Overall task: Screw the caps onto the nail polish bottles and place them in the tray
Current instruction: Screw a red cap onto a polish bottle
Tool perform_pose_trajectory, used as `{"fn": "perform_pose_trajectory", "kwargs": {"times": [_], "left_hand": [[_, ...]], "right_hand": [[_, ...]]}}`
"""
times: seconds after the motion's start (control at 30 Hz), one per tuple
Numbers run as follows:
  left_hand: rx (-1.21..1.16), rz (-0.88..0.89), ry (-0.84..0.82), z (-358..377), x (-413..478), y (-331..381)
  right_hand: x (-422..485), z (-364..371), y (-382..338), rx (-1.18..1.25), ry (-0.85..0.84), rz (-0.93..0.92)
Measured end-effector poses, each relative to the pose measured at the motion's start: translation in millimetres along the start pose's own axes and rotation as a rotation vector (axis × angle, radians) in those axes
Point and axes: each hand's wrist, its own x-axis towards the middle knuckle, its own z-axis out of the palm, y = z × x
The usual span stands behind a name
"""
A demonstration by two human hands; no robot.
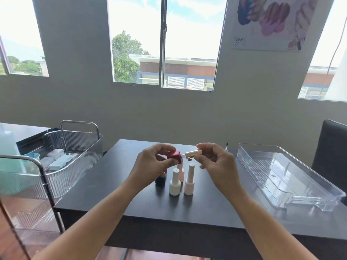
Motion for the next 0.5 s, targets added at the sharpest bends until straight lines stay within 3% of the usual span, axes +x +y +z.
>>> {"fn": "perform_pose_trajectory", "kwargs": {"times": [0.5], "left_hand": [[0.008, -0.006, -0.010, 7.8, -3.6, 4.8]], "right_hand": [[7.0, -9.8, 7.2, -0.026, -0.084, 0.074]]}}
